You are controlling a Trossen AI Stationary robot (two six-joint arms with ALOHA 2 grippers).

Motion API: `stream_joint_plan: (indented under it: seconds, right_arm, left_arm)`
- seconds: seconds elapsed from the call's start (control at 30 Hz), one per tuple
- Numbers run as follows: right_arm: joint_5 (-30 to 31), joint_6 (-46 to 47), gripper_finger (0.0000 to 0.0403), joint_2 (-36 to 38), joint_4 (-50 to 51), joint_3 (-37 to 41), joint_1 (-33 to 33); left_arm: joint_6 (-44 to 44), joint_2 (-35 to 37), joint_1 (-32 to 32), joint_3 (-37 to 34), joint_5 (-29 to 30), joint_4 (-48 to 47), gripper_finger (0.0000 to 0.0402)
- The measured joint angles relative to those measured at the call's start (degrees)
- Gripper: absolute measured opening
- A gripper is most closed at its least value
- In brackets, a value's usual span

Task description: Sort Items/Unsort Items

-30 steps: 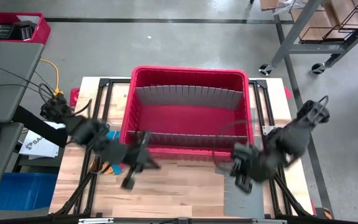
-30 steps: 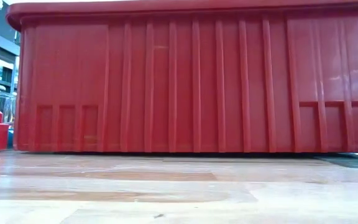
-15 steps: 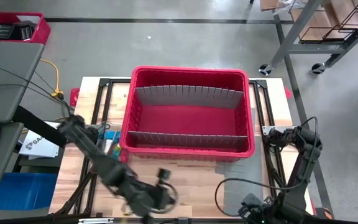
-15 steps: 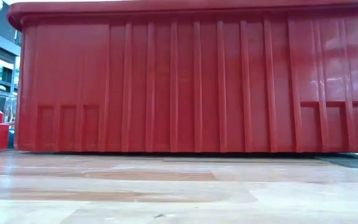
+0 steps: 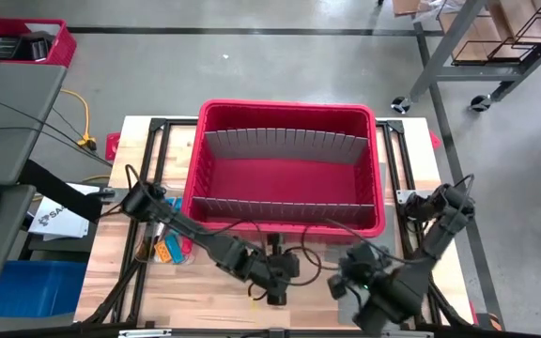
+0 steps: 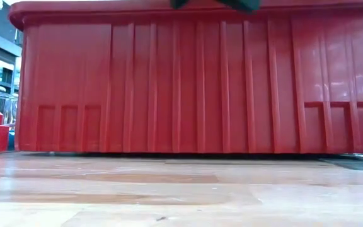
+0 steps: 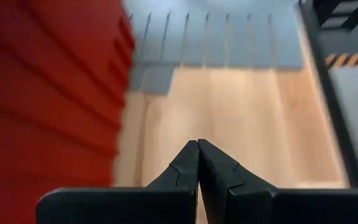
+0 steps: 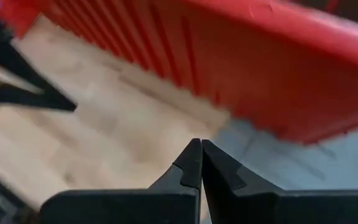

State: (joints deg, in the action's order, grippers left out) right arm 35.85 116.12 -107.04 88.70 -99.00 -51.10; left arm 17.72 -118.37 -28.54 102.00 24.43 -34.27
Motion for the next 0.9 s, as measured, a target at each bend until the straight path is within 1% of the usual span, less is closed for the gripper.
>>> stream_joint_plan:
  seconds: [0.07, 0.17, 0.2, 0.3, 0.4, 0.53, 0.7, 0.8, 0.9]
  right_arm:
    - [1.1, -2.0, 0.0, -0.03, -1.02, 0.71, 2.01]
    - [1.54, -5.22, 0.0, -0.04, -2.39, 1.91, 5.28]
    - [1.54, -6.24, 0.0, -0.04, -3.06, 2.41, 6.23]
    - [1.68, -9.55, 0.0, -0.04, -4.85, 3.55, 9.35]
    - [1.37, -13.45, 0.0, -0.04, -5.19, 4.65, 12.11]
    - [-0.1, -17.53, 0.0, -0.07, -2.73, 5.2, 15.44]
    - [-1.59, -21.73, 0.0, -0.02, 1.17, 5.23, 19.09]
    - [-1.55, -25.86, 0.0, 0.01, 1.57, 5.88, 21.45]
    - [-3.38, -28.74, 0.0, 0.41, -0.14, 5.85, 22.63]
  left_arm:
    - [0.01, 0.02, -0.46, 0.03, 2.95, -2.77, 0.0]
    - [3.6, 0.02, -1.42, -0.43, 10.21, -8.13, 0.0]
    - [5.03, 0.07, -1.44, -1.34, 11.6, -8.55, 0.0]
    - [7.14, 0.28, -1.07, -4.4, 13.24, -11.28, 0.0]
    - [7.74, 0.31, -0.14, -7.74, 13.12, -10.92, 0.0]
    - [7.77, 0.35, 2.15, -10.45, 9.64, -8.65, 0.0]
    - [6.84, 0.53, 4.77, -10.47, 8.79, -6.42, 0.0]
    - [4.27, 1.02, 6.45, -10.51, 8.07, -2.15, 0.0]
    - [2.18, 1.35, 7.61, -10.51, 4.89, 0.05, 0.0]
